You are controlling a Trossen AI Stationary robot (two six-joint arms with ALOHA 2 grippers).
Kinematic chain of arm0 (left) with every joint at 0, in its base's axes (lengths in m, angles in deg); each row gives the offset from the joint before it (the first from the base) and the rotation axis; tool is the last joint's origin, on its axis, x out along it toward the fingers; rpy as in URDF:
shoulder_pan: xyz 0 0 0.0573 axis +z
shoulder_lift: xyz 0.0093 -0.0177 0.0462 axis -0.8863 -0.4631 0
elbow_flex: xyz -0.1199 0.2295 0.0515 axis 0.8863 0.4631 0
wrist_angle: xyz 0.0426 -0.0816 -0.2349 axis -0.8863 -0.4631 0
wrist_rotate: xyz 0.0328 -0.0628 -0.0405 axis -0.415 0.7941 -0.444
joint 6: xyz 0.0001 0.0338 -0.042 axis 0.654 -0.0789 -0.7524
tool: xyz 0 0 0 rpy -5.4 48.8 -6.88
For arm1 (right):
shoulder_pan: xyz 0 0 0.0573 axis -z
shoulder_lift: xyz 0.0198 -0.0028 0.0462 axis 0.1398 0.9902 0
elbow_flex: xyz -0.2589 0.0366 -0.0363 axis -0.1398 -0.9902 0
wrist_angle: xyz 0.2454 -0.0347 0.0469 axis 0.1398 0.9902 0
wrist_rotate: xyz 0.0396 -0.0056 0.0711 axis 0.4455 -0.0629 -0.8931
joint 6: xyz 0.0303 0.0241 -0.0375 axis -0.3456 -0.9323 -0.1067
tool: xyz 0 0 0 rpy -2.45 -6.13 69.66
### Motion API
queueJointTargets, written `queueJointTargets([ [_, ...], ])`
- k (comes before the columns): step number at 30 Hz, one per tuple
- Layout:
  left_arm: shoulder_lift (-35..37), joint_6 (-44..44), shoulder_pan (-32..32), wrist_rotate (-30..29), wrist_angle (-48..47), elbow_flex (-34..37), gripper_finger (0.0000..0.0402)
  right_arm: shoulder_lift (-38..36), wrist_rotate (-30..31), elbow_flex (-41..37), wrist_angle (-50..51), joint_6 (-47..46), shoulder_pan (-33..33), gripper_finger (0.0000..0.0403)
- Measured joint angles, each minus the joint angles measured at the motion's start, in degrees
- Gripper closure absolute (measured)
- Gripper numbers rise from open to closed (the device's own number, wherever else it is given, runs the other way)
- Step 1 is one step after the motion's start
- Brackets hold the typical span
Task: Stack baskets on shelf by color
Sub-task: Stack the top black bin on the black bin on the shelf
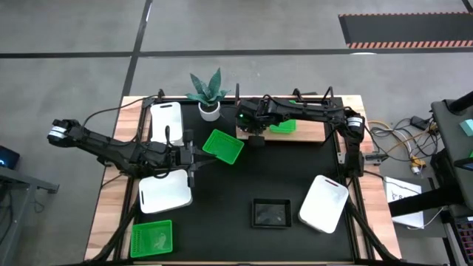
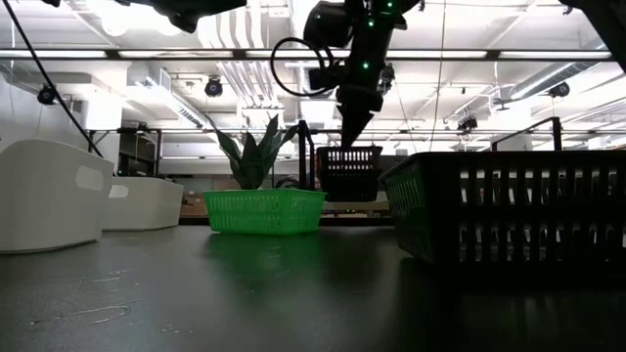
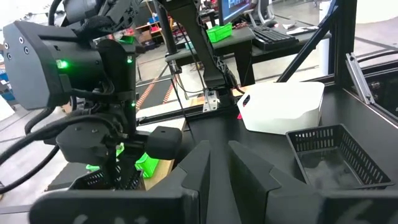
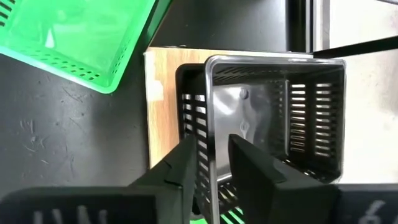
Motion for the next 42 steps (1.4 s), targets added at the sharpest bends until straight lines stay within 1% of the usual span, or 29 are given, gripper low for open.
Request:
queueJointTargets([
  [4, 0.0, 0.0, 0.0, 0.0, 0.0, 0.0, 0.036, -1.7, -0.2, 0.0, 0.4, -1.1, 0.0, 0.0293],
  [8, 0.0, 0.0, 0.0, 0.0, 0.0, 0.0, 0.036, -3.9, -0.2, 0.0, 1.9, -1.3, 0.0, 0.0288],
  [10, 0.0, 0.0, 0.0, 0.0, 0.0, 0.0, 0.036, -4.9, 0.2, 0.0, 2.3, -1.3, 0.0, 0.0295],
  [12, 0.0, 0.0, 0.0, 0.0, 0.0, 0.0, 0.036, -5.6, 0.2, 0.0, 2.2, -1.6, 0.0, 0.0311],
  [17, 0.0, 0.1, 0.0, 0.0, 0.0, 0.0, 0.036, -5.0, 0.2, 0.0, 2.2, -1.2, 0.1, 0.0381],
  [18, 0.0, 0.1, 0.0, 0.0, 0.0, 0.0, 0.036, -4.5, 0.2, 0.0, 2.2, -1.2, 0.1, 0.0387],
  [27, 0.0, 0.1, 0.0, 0.0, 0.0, 0.0, 0.036, -0.5, 0.1, 0.0, 0.9, -1.5, 0.1, 0.0394],
  [38, 0.0, 0.1, 0.0, 0.0, 0.0, 0.0, 0.036, -2.6, 0.2, 0.2, 0.4, -2.7, 0.0, 0.0394],
  [42, 0.0, 0.1, 0.0, 0.0, 0.1, 0.0, 0.036, -2.1, 0.2, -0.4, 0.4, -3.1, 0.0, 0.0394],
])
